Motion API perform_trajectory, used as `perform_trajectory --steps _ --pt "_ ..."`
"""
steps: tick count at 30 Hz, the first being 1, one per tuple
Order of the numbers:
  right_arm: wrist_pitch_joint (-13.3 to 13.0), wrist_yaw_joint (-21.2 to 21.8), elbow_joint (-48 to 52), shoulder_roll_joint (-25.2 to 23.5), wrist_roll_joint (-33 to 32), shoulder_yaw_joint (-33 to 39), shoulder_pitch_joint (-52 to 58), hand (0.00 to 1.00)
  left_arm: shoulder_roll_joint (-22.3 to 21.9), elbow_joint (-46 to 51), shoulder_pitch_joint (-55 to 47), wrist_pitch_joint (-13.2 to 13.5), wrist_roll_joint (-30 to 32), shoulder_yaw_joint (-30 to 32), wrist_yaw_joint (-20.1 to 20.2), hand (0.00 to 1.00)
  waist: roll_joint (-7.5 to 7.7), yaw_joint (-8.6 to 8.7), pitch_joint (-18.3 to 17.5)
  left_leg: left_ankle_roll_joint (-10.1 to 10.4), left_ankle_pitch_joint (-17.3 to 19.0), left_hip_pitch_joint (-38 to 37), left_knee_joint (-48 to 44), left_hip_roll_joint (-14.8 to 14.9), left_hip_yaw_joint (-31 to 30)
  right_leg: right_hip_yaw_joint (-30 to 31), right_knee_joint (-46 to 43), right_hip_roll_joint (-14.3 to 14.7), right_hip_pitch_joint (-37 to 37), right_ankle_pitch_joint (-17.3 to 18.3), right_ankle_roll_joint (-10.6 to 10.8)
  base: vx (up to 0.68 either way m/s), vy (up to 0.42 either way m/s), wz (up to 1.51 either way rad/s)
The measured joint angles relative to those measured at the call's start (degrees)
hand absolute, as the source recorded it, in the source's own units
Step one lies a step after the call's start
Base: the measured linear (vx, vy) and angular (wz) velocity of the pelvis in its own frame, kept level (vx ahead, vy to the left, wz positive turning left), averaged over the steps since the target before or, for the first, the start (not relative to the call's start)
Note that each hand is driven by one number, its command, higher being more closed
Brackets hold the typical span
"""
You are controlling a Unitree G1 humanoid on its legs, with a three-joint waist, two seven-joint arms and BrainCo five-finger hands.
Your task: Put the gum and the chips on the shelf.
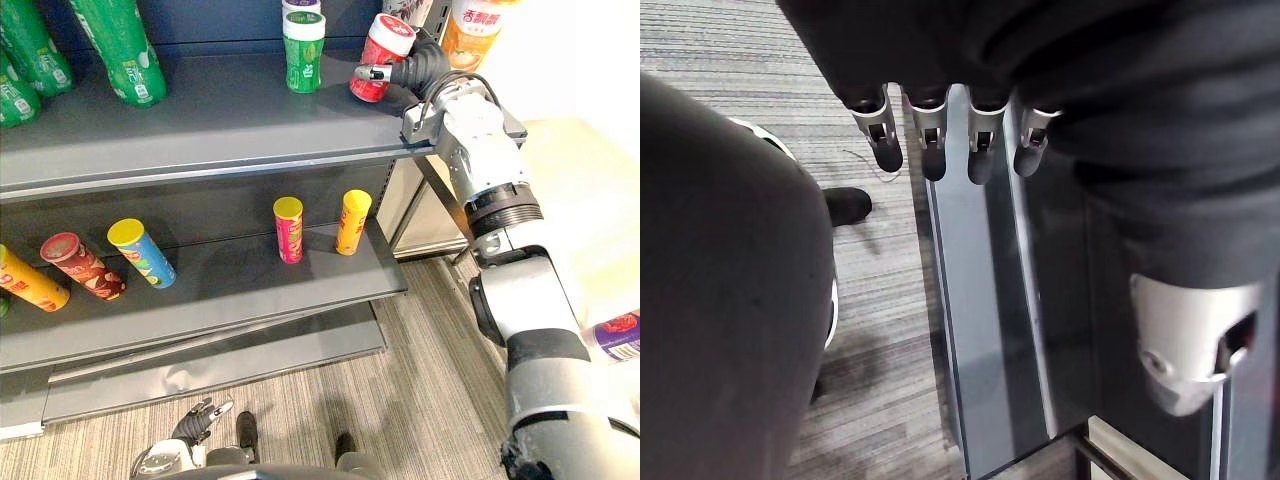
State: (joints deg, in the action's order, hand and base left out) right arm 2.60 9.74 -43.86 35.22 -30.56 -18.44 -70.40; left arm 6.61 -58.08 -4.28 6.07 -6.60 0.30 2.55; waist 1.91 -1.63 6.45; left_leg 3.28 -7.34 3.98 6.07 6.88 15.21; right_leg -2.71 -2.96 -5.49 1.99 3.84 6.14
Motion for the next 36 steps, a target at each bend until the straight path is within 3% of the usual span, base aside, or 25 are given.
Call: perform_trajectory --steps 13,21,22,36 --pt "-0.98 1.40 -4.35 -2.60 12.80 0.07 -3.67 1.00 0.41 0.00 0.49 -0.01 0.15 -0.04 -0.04 0.00 0.90 -0.15 0.53 -0.12 -0.17 -0.16 0.00 0.07 -0.14 -0.10 -0.13 0.16 -0.31 0.02 -0.09 0.04 -0.005 0.00" --pt "-1.61 1.74 -5.05 -3.43 14.83 0.05 -3.69 1.00 0.41 -0.08 0.48 -0.04 0.20 -0.06 -0.02 0.00 0.90 -0.15 0.53 0.28 -0.54 -0.29 0.00 0.68 -0.34 -0.23 -0.45 0.73 -0.35 0.05 -0.19 0.00 -0.001 0.00" --pt "-1.60 1.78 -5.20 -3.59 14.86 0.02 -3.69 0.00 0.42 -0.09 0.49 -0.05 0.20 -0.06 -0.02 0.00 0.90 -0.14 0.53 0.33 -0.59 -0.34 0.00 0.76 -0.36 -0.23 -0.62 0.81 -0.33 0.13 -0.31 0.00 0.000 0.00" --pt "-1.21 2.13 -6.08 -3.67 14.83 -0.34 -3.34 0.00 0.72 -0.04 0.48 -0.10 0.21 0.00 0.01 0.00 1.57 -0.04 0.50 0.32 -0.73 -0.53 0.00 0.78 -0.31 -0.09 -0.71 0.81 -0.25 0.20 -0.39 0.00 0.000 0.00"
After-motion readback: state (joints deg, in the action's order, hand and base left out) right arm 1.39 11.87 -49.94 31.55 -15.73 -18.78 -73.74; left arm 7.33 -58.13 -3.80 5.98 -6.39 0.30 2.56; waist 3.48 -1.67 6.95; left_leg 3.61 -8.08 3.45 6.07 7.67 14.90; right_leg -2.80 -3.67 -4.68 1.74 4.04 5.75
